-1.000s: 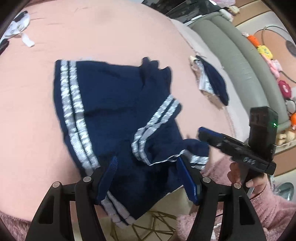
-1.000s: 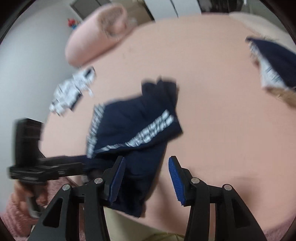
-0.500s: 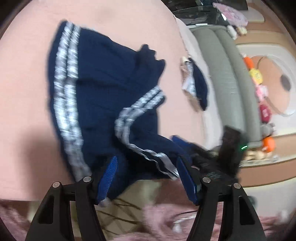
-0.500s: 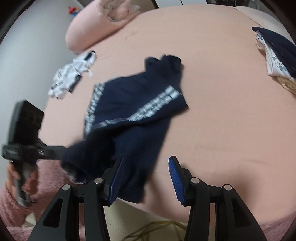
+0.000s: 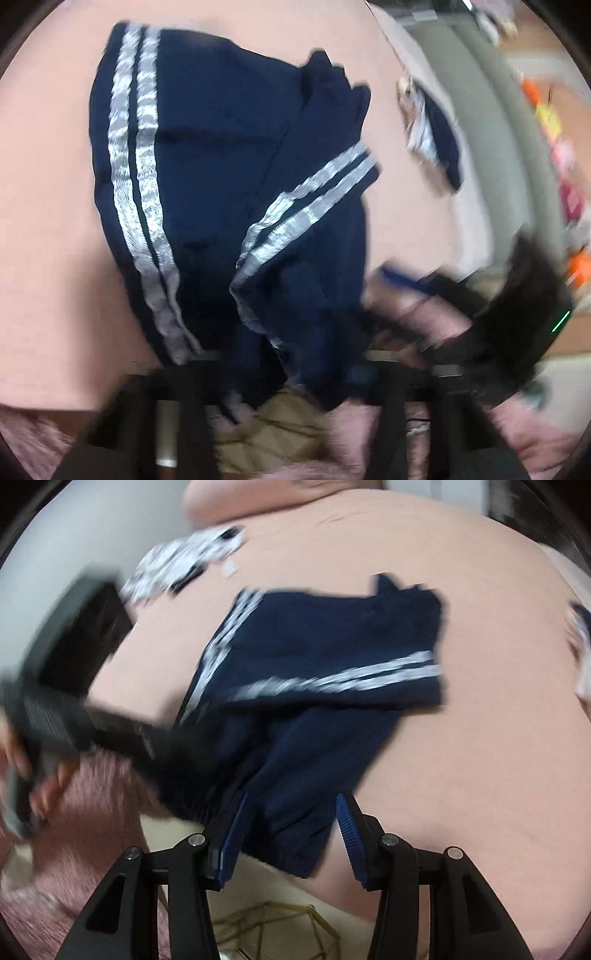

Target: Fold clothes

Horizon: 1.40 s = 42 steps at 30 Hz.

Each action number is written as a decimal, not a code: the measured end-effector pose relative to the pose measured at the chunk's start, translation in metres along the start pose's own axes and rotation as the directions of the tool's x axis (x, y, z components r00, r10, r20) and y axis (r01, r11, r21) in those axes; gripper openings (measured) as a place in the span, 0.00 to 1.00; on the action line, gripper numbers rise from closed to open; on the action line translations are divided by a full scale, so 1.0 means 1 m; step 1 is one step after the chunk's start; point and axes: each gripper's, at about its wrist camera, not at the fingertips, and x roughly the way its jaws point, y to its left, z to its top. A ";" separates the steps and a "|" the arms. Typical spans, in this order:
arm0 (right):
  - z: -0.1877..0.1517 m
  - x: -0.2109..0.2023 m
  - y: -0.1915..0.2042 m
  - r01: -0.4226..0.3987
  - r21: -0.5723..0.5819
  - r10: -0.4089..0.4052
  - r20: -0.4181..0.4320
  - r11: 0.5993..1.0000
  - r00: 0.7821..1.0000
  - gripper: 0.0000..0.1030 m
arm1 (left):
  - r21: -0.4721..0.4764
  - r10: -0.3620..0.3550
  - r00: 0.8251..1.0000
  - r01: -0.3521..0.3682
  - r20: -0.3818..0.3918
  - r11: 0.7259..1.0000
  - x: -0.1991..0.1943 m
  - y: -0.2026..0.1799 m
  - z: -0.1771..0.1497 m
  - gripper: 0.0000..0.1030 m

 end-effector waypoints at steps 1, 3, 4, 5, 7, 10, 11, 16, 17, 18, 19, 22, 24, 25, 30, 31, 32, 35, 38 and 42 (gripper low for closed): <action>0.001 -0.003 -0.006 0.013 0.018 -0.013 0.010 1.000 1.000 0.47 | 0.016 0.015 1.000 -0.016 0.012 1.000 0.000 -0.003 0.000 0.07; 0.003 -0.003 -0.014 0.044 0.033 -0.044 -0.001 0.998 0.999 0.47 | 0.032 0.016 0.999 -0.017 0.044 0.999 -0.007 -0.006 0.003 0.06; 0.004 -0.002 -0.017 0.060 0.038 -0.060 -0.009 0.997 0.998 0.47 | 0.046 0.033 0.997 -0.036 0.074 0.998 -0.016 -0.009 0.005 0.06; 0.005 -0.001 -0.017 0.058 0.041 -0.057 -0.005 0.997 0.998 0.47 | 0.057 0.049 0.994 -0.055 0.101 0.997 -0.024 -0.011 0.007 0.06; 0.007 -0.003 -0.015 0.028 0.046 -0.029 0.020 0.999 0.999 0.47 | 0.059 0.071 0.986 -0.081 0.148 0.995 -0.039 -0.010 0.008 0.05; 0.007 0.003 0.000 -0.009 0.021 0.008 0.030 1.000 1.000 0.47 | 0.042 0.082 0.986 -0.089 0.148 0.995 -0.042 0.003 0.003 0.05; 0.005 0.008 0.005 -0.001 0.006 0.001 0.018 1.000 1.000 0.47 | 0.031 0.088 0.988 -0.092 0.125 0.995 -0.035 0.010 0.000 0.05; -0.003 0.034 0.007 0.069 -0.094 -0.077 -0.091 0.993 0.993 0.50 | -0.046 0.096 0.995 -0.095 0.019 0.994 -0.001 0.039 -0.009 0.08; -0.003 0.031 0.005 0.090 -0.104 -0.101 -0.103 0.990 0.990 0.50 | -0.046 0.086 0.996 -0.084 0.033 0.995 -0.005 0.038 -0.009 0.09; -0.002 0.025 0.002 0.120 -0.106 -0.132 -0.111 0.987 0.985 0.50 | -0.031 0.087 0.995 -0.086 0.055 0.996 -0.012 0.033 -0.009 0.09; -0.001 0.019 -0.001 0.149 -0.108 -0.162 -0.120 0.983 0.980 0.50 | -0.013 0.096 0.992 -0.096 0.081 0.995 -0.018 0.029 -0.009 0.09; 0.007 -0.002 0.001 0.142 -0.094 -0.146 -0.028 0.985 0.989 0.50 | 0.039 0.103 0.991 -0.106 0.090 0.994 -0.021 0.021 -0.008 0.09; 0.011 -0.004 0.009 0.052 -0.084 -0.051 0.016 0.995 0.999 0.50 | 0.046 0.115 0.991 -0.118 0.073 0.992 -0.014 0.021 -0.007 0.08; 0.012 0.002 0.013 0.028 -0.092 -0.027 0.012 0.995 1.000 0.50 | 0.051 0.129 0.989 -0.133 0.065 0.990 -0.012 0.023 -0.008 0.08; -0.009 0.025 0.010 0.083 -0.165 -0.100 -0.095 0.983 0.991 0.53 | 0.054 0.148 0.988 -0.151 0.047 0.987 -0.015 0.034 -0.014 0.11; -0.009 0.018 0.005 0.093 -0.151 -0.110 -0.108 0.984 0.988 0.54 | 0.056 0.150 0.986 -0.154 0.072 0.986 -0.023 0.033 -0.015 0.11; -0.006 0.012 0.001 0.103 -0.137 -0.117 -0.101 0.985 0.988 0.54 | 0.079 0.165 0.980 -0.174 0.112 0.982 -0.031 0.027 -0.015 0.11; 0.007 -0.009 0.001 0.112 -0.107 -0.114 -0.004 0.988 0.994 0.54 | 0.174 0.173 0.967 -0.207 0.189 0.963 -0.036 0.004 -0.008 0.11; 0.016 0.000 0.013 0.067 -0.121 -0.066 0.011 0.990 0.998 0.54 | 0.286 0.236 0.961 -0.270 0.147 0.919 -0.009 -0.012 -0.002 0.13; -0.005 0.020 0.008 0.096 -0.183 -0.111 -0.076 0.978 0.991 0.54 | 0.369 0.318 0.944 -0.329 0.091 0.869 0.004 -0.002 -0.013 0.13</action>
